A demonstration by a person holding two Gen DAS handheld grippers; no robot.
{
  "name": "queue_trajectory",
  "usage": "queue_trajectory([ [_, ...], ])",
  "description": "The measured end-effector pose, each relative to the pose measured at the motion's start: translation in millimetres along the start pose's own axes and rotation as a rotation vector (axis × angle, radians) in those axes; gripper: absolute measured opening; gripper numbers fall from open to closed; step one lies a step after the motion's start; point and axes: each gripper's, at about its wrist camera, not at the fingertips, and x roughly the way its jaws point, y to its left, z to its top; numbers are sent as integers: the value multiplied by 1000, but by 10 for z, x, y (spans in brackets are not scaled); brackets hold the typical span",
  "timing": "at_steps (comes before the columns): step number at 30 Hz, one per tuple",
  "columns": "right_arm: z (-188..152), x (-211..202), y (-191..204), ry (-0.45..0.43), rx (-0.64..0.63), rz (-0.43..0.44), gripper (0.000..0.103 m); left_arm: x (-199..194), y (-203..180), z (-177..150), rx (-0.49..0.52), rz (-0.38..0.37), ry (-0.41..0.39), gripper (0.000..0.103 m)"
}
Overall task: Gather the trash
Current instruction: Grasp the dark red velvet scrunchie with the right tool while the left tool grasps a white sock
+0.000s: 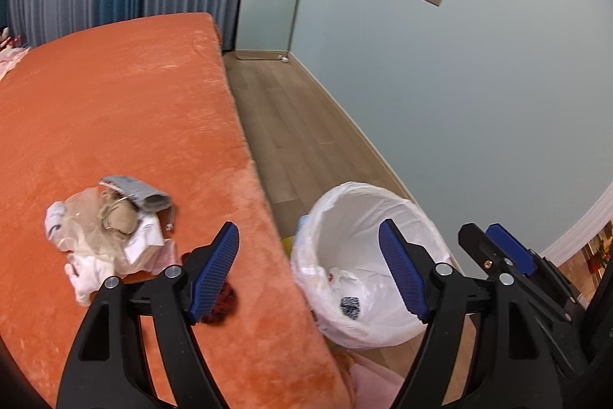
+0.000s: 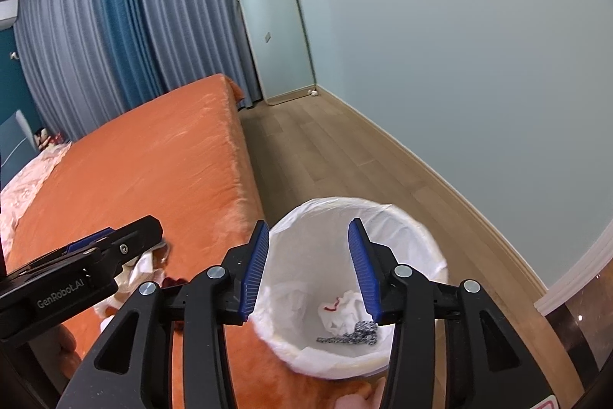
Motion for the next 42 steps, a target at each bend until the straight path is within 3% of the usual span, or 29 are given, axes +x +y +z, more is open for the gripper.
queue_trajectory([
  [9, -139, 56, 431, 39, -50, 48, 51, -82, 523, -195, -67, 94, 24, 77],
  [13, -207, 129, 598, 66, -60, 63, 56, -80, 810, -316, -117, 151, 45, 86],
  [28, -638, 599, 1083, 184, -102, 87, 56, 256, 1777, -837, -249, 303, 203, 86],
  [36, -822, 929, 1236, 250, -107, 84, 56, 425, 2009, -1029, -313, 287, 268, 84],
  [40, -877, 1100, 1284, 285, -94, 84, 56, 495, 2138, -1112, -352, 256, 307, 67],
  [42, -900, 1178, 1304, 299, -88, 87, 56, 502, 2212, -1148, -390, 223, 316, 63],
])
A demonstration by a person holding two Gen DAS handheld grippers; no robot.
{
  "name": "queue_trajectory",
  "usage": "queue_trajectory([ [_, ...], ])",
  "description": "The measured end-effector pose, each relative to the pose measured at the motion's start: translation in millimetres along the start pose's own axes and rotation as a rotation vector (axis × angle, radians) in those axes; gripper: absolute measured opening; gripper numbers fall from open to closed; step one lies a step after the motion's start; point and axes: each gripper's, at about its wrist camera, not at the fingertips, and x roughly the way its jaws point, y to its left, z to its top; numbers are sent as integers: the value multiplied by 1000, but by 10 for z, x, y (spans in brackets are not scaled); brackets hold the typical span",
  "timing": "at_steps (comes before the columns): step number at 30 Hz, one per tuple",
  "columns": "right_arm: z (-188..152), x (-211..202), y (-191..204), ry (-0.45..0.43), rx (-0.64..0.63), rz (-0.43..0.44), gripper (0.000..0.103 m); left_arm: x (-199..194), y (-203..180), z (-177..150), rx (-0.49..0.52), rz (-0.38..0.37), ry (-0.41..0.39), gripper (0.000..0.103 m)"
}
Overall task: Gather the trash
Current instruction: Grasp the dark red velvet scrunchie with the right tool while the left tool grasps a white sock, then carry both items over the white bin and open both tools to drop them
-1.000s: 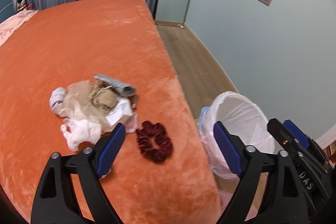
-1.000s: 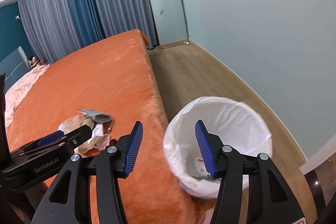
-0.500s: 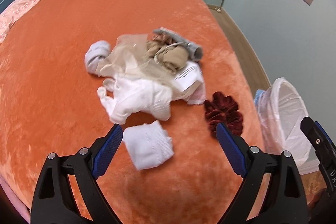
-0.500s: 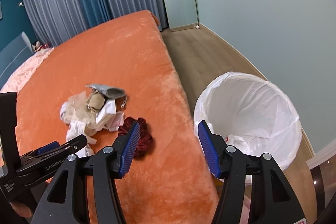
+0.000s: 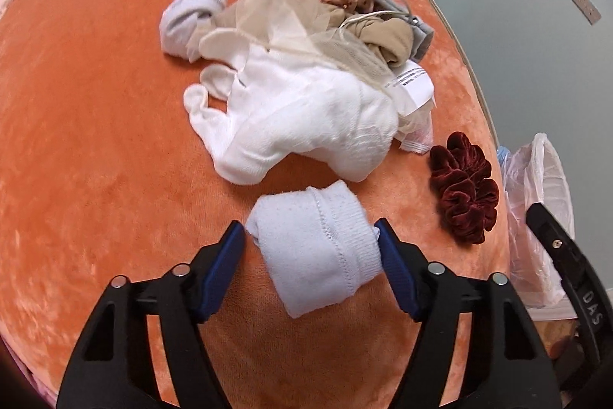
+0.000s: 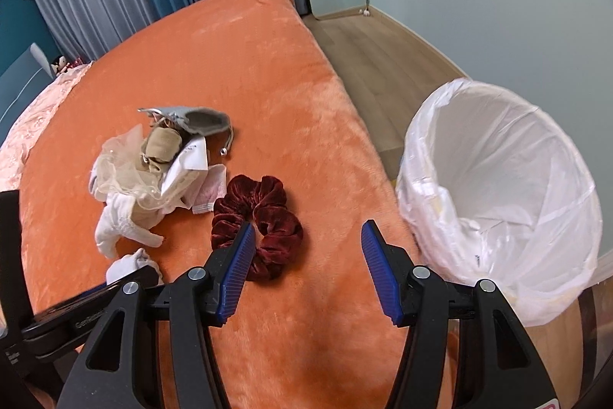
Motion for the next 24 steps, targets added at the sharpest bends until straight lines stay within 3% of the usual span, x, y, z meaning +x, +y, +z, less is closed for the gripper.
queue_trajectory([
  [4, -9, 155, 35, 24, 1, 1, 56, -35, 13, 7, 7, -22, -8, 51],
  [9, -33, 361, 80, 68, 11, 18, 52, -76, -15, 24, 17, -31, -18, 46],
  [11, -50, 436, 86, 81, 19, 27, 49, -93, -15, 28, 18, -35, -20, 45],
  [13, -67, 508, 82, 104, 28, 37, 34, -132, -13, 30, 24, -35, -26, 45],
  [15, -82, 548, 73, 114, 45, 49, 31, -159, -44, 32, 31, -33, -31, 45],
  [18, -73, 542, 91, 121, 40, 67, 15, -223, -72, 43, 41, -32, -38, 45],
  [24, 24, 267, 106, 65, 23, 95, 12, -413, -226, 63, 73, -40, -70, 45],
])
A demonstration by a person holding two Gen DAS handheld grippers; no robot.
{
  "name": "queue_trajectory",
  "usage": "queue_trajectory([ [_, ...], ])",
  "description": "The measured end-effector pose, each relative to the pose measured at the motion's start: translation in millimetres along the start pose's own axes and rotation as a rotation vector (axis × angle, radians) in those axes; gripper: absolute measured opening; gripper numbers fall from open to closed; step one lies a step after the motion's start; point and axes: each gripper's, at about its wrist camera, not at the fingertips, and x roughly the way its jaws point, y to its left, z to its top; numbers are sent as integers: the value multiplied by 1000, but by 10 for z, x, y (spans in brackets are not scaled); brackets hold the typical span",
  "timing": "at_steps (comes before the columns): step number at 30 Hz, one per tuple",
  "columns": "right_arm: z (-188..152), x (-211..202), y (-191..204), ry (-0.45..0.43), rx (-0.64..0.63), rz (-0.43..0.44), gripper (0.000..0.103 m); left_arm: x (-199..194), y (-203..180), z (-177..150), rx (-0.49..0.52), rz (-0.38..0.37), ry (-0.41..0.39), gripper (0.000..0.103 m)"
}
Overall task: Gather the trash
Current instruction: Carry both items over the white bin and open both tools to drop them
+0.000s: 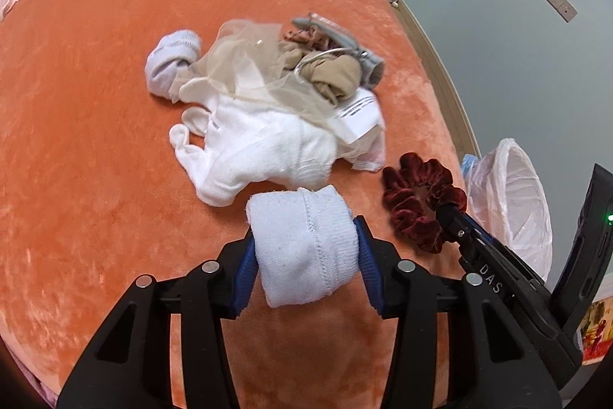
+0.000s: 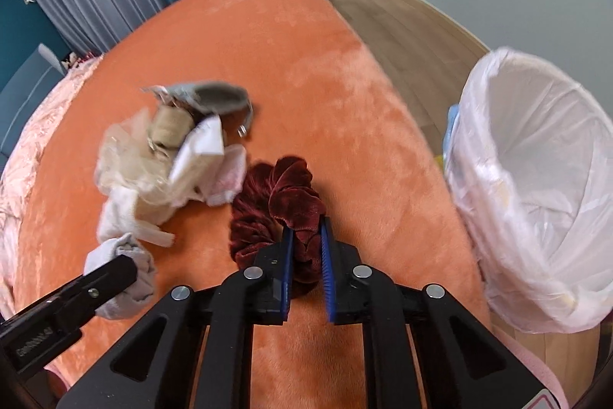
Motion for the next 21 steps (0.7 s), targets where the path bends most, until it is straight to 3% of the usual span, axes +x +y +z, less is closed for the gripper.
queue_trajectory([
  [8, 267, -736, -187, -160, 28, 14, 12, -361, -440, 69, 85, -46, -69, 45],
  [21, 574, -1739, -842, -372, 68, -46, 12, -808, -1652, 117, 294, -192, -177, 45],
])
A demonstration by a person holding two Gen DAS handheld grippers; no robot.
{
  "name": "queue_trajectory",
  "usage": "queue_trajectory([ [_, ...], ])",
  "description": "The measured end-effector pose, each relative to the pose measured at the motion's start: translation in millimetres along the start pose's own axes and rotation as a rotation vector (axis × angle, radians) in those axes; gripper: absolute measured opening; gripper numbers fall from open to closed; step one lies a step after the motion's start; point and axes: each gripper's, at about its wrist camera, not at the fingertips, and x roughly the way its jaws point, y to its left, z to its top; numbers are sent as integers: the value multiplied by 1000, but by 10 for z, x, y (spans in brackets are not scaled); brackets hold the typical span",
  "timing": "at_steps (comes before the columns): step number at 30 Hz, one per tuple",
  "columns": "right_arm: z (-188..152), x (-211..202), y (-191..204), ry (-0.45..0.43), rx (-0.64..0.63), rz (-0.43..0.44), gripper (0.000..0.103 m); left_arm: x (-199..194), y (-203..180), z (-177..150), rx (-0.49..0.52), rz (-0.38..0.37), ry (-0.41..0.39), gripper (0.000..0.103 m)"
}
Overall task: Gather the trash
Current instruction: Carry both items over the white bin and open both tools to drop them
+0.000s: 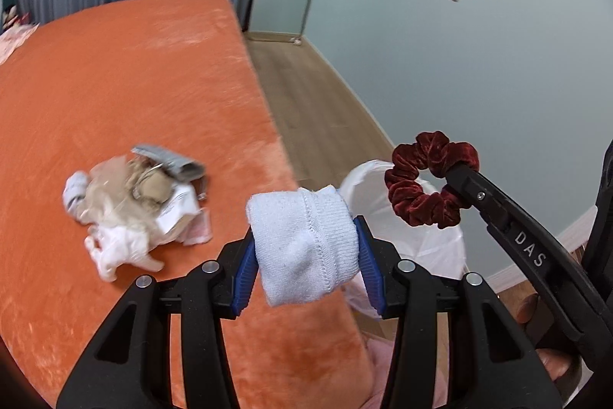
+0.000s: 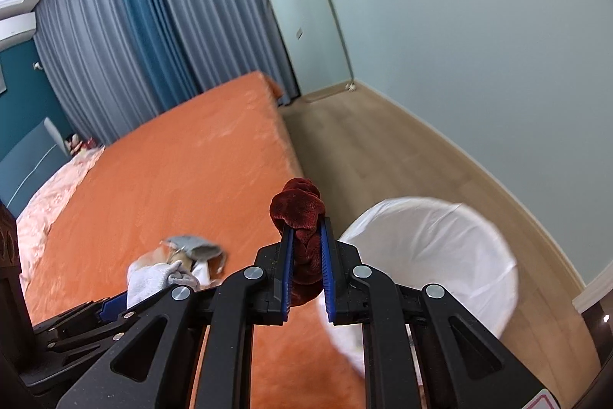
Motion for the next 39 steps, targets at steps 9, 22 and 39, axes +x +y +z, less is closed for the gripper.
queue_trajectory([
  [9, 120, -152, -429, -29, 36, -62, 12, 60, -653, 168, 100, -83, -23, 45],
  [22, 35, -124, -746, -26, 68, -113, 12, 422, -1119, 150, 175, -139, 27, 46],
  [39, -22, -77, -1051, -14, 118, -150, 20, 763, -1242, 137, 193, -123, 52, 71],
])
